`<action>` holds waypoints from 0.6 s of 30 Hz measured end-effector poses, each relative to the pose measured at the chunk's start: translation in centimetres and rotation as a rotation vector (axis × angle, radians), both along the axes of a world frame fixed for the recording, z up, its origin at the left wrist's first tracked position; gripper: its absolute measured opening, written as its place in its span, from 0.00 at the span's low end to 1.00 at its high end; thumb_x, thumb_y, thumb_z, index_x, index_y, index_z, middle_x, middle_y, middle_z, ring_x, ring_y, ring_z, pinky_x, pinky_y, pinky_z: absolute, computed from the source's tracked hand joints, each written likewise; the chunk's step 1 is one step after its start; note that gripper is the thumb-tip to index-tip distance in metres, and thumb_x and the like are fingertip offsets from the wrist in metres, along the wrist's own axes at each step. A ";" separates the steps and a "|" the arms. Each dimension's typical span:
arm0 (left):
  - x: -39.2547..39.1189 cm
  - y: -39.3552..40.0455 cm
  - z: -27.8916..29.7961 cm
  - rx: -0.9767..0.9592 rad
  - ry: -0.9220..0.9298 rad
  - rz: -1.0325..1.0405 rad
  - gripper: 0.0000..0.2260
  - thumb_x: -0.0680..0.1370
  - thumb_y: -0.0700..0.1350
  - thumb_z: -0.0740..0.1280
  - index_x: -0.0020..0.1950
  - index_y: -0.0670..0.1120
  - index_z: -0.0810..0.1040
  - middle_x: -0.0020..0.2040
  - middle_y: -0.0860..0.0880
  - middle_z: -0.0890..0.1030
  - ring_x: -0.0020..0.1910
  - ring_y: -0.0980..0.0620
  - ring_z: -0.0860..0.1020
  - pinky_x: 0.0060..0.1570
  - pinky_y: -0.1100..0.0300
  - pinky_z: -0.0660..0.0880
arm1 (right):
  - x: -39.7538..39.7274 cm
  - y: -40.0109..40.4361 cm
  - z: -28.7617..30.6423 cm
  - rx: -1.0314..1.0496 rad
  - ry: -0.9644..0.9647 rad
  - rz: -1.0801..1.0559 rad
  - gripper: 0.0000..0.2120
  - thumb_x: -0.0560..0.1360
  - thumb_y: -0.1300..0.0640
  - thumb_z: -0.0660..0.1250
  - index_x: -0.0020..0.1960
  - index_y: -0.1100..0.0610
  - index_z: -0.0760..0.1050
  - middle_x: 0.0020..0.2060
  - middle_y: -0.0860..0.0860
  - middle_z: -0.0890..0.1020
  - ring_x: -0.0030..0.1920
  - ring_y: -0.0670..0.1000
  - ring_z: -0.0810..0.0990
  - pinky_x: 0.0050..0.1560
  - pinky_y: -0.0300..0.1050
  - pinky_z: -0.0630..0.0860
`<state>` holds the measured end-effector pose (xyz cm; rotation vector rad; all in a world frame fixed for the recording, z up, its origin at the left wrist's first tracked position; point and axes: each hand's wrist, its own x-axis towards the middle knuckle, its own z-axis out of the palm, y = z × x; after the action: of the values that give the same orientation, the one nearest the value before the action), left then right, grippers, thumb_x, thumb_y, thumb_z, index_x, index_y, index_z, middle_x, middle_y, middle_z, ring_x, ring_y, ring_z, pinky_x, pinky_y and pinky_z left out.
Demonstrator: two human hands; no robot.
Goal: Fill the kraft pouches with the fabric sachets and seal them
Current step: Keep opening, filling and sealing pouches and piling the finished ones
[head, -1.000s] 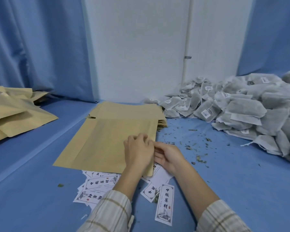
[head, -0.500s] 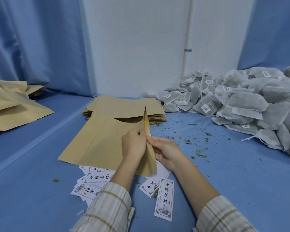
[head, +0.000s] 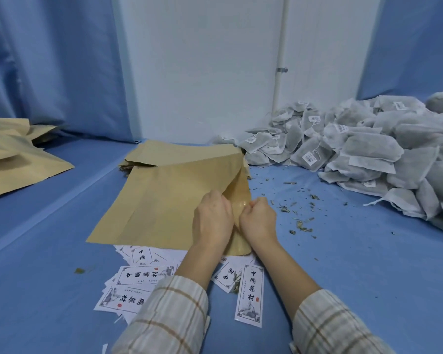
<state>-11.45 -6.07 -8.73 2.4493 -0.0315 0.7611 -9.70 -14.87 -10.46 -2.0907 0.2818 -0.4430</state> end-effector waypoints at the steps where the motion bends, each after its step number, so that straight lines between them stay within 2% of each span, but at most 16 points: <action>1: -0.1 -0.1 0.1 -0.017 -0.018 -0.013 0.09 0.81 0.41 0.55 0.44 0.38 0.71 0.45 0.37 0.77 0.44 0.37 0.75 0.39 0.53 0.61 | -0.1 -0.3 0.0 0.021 -0.019 0.002 0.09 0.77 0.63 0.55 0.57 0.61 0.66 0.41 0.57 0.77 0.35 0.50 0.73 0.30 0.41 0.64; 3: -0.1 0.0 0.3 -0.056 -0.049 -0.035 0.09 0.80 0.40 0.57 0.43 0.37 0.71 0.43 0.37 0.77 0.43 0.37 0.75 0.40 0.52 0.64 | -0.2 -0.6 0.2 -0.059 -0.113 0.019 0.12 0.75 0.64 0.57 0.58 0.56 0.66 0.35 0.53 0.73 0.30 0.49 0.69 0.27 0.40 0.63; 5: -0.3 -0.1 0.6 -0.065 -0.077 -0.063 0.10 0.80 0.40 0.58 0.44 0.36 0.73 0.44 0.37 0.76 0.43 0.37 0.75 0.42 0.50 0.66 | -0.1 -0.4 0.1 -0.265 -0.246 0.037 0.10 0.74 0.61 0.60 0.55 0.52 0.70 0.40 0.49 0.70 0.35 0.49 0.70 0.33 0.42 0.65; 7: -0.5 -0.3 0.8 -0.028 -0.096 -0.091 0.10 0.80 0.41 0.58 0.45 0.35 0.73 0.44 0.37 0.76 0.43 0.38 0.74 0.43 0.51 0.66 | -0.2 0.0 0.3 -0.221 -0.337 0.117 0.05 0.74 0.58 0.61 0.49 0.53 0.74 0.44 0.45 0.69 0.40 0.45 0.67 0.39 0.39 0.65; 9: -0.7 -0.3 1.2 -0.002 -0.110 -0.106 0.10 0.81 0.41 0.58 0.45 0.36 0.74 0.44 0.38 0.76 0.43 0.38 0.74 0.43 0.51 0.67 | -0.2 0.0 0.3 -0.253 -0.368 0.256 0.04 0.73 0.62 0.62 0.43 0.57 0.75 0.41 0.45 0.70 0.40 0.43 0.65 0.38 0.37 0.64; 11: -0.9 -0.2 1.6 0.004 -0.126 -0.129 0.09 0.80 0.42 0.59 0.44 0.38 0.73 0.43 0.39 0.76 0.43 0.39 0.74 0.42 0.51 0.66 | 0.3 -0.2 0.2 -0.293 -0.334 0.351 0.08 0.73 0.66 0.60 0.38 0.56 0.71 0.37 0.46 0.69 0.38 0.46 0.65 0.37 0.40 0.63; 13: -1.3 -0.2 2.0 0.004 -0.155 -0.179 0.09 0.79 0.41 0.60 0.40 0.41 0.70 0.41 0.39 0.75 0.41 0.39 0.72 0.40 0.53 0.63 | 0.6 -0.5 0.7 -0.221 -0.214 0.385 0.13 0.76 0.62 0.58 0.35 0.51 0.64 0.33 0.45 0.67 0.34 0.45 0.65 0.34 0.40 0.62; 15: -1.6 -0.4 2.6 -0.007 -0.169 -0.241 0.10 0.78 0.40 0.61 0.37 0.44 0.65 0.36 0.41 0.72 0.38 0.40 0.70 0.37 0.55 0.59 | 1.1 -0.7 1.1 -0.307 -0.145 0.392 0.16 0.76 0.60 0.58 0.32 0.48 0.61 0.31 0.43 0.65 0.30 0.43 0.64 0.31 0.38 0.59; 18: -1.9 -0.7 3.2 -0.023 -0.145 -0.298 0.11 0.78 0.39 0.61 0.37 0.45 0.63 0.34 0.46 0.68 0.35 0.45 0.65 0.35 0.58 0.55 | 1.4 -0.9 1.9 -0.395 -0.032 0.443 0.18 0.74 0.63 0.58 0.29 0.51 0.59 0.26 0.46 0.65 0.29 0.44 0.62 0.28 0.38 0.58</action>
<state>-13.33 -6.79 -5.52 2.2918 -0.4304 0.7955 -8.33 -15.81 -8.52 -2.4388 -0.3115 -0.2773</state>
